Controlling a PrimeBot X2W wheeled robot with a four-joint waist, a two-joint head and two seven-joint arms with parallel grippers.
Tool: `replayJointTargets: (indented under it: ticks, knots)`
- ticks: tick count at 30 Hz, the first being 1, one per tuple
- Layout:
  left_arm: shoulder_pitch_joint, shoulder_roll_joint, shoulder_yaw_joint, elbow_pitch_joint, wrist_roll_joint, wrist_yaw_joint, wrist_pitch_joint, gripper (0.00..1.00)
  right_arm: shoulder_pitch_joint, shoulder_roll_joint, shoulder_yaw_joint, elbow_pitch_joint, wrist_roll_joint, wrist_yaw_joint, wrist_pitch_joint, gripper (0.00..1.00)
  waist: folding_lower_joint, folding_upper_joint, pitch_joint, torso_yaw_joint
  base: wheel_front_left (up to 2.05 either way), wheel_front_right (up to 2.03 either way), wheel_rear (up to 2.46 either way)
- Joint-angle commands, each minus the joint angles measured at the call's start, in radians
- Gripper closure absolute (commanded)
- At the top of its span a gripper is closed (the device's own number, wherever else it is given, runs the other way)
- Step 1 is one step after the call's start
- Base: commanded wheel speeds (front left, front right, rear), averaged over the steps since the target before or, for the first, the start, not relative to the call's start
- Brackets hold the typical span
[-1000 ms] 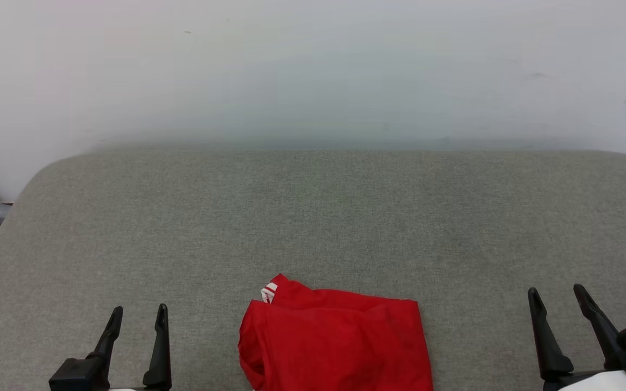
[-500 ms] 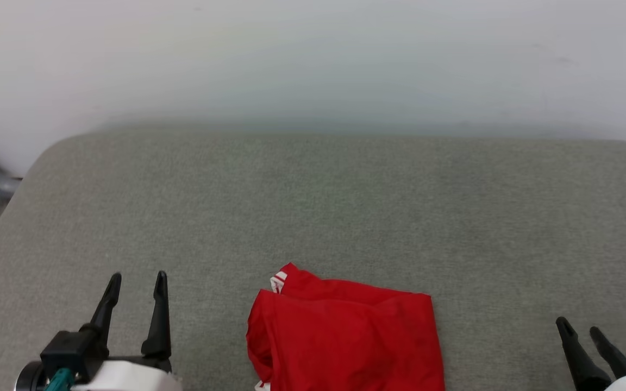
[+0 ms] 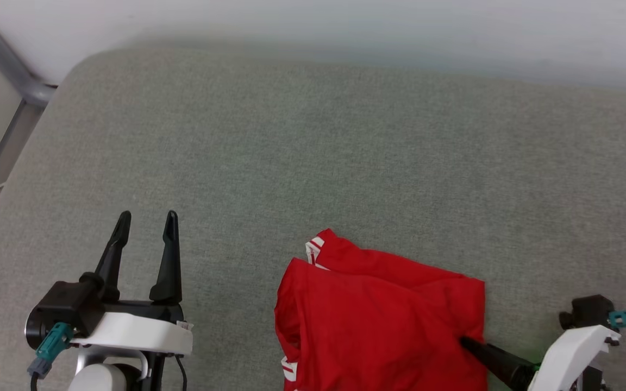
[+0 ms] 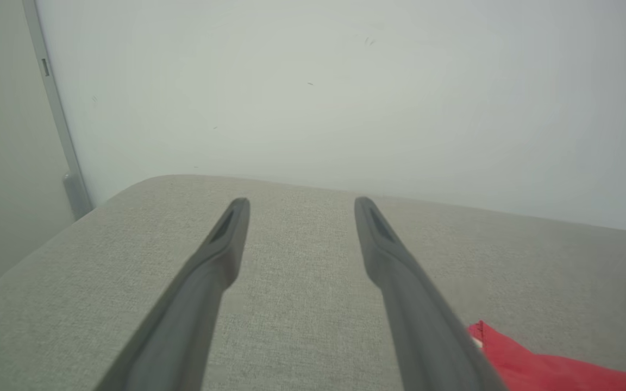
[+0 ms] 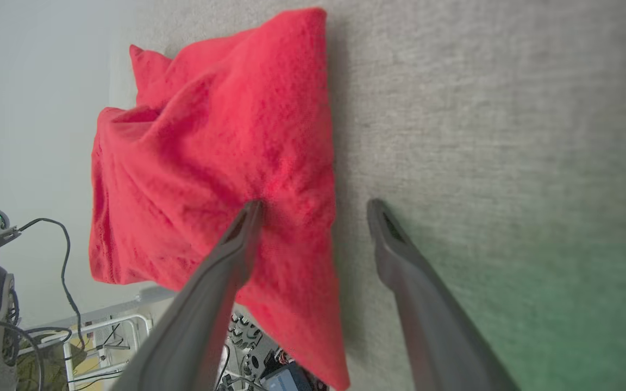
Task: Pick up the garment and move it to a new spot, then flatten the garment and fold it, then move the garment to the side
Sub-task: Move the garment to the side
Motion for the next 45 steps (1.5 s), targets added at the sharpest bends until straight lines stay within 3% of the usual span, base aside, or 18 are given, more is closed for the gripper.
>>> replayJointTargets:
  ticks: [1, 10, 11, 12, 13, 20, 28, 38, 45]
  knots:
    - [-0.015, -0.005, 0.007, 0.004, 0.008, -0.007, -0.004, 0.0, -0.013, -0.001, 0.008, 0.01, 0.0, 0.0, 0.006, 0.0, -0.0002, -0.0001, 0.022, 0.018, 0.0, 0.0, 0.0]
    - [-0.04, -0.049, 0.056, 0.024, 0.041, -0.051, -0.004, 0.0, -0.034, 0.015, 0.075, 0.12, -0.017, -0.002, 0.054, 0.0, -0.0002, -0.0001, 0.055, 0.038, 0.0, 0.0, 0.0]
    - [-0.04, -0.053, 0.061, 0.027, 0.046, -0.056, -0.004, 0.0, -0.039, 0.016, 0.081, 0.126, -0.021, -0.002, 0.05, 0.22, -0.0002, -0.0001, 0.055, 0.039, 0.0, 0.0, 0.0]
    - [-0.041, -0.056, 0.065, 0.028, 0.049, -0.058, -0.004, 0.0, -0.045, 0.018, 0.09, 0.127, -0.027, -0.002, 0.046, 0.77, -0.0002, -0.0001, 0.056, 0.04, 0.0, 0.0, 0.0]
    - [-0.041, -0.059, 0.069, 0.031, 0.051, -0.061, -0.004, 0.0, -0.05, 0.02, 0.093, 0.127, -0.027, -0.002, 0.041, 1.0, -0.0002, -0.0001, 0.054, 0.04, 0.0, 0.0, 0.0]
    - [-0.019, -0.076, 0.083, 0.049, 0.076, -0.075, -0.004, 0.0, -0.081, 0.0, 0.123, 0.079, -0.029, -0.001, 0.006, 1.0, -0.0002, -0.0001, 0.008, 0.029, 0.0, 0.0, 0.0]
    - [0.02, -0.08, 0.092, 0.038, 0.104, -0.082, -0.004, 0.0, -0.078, -0.094, 0.166, -0.011, -0.116, 0.0, -0.04, 1.0, -0.0002, -0.0001, -0.064, -0.033, 0.0, 0.0, 0.0]
    - [0.033, -0.061, 0.069, 0.004, 0.113, -0.087, -0.003, 0.0, -0.088, -0.2, 0.12, -0.057, -0.242, 0.0, -0.032, 1.0, -0.0002, -0.0001, -0.041, -0.219, 0.0, 0.0, 0.0]
    - [0.005, -0.014, 0.056, -0.04, 0.105, -0.09, 0.0, 0.0, -0.192, -0.213, 0.154, -0.049, -0.289, 0.0, -0.042, 1.0, -0.0002, -0.0001, 0.051, -0.39, 0.0, 0.0, 0.0]
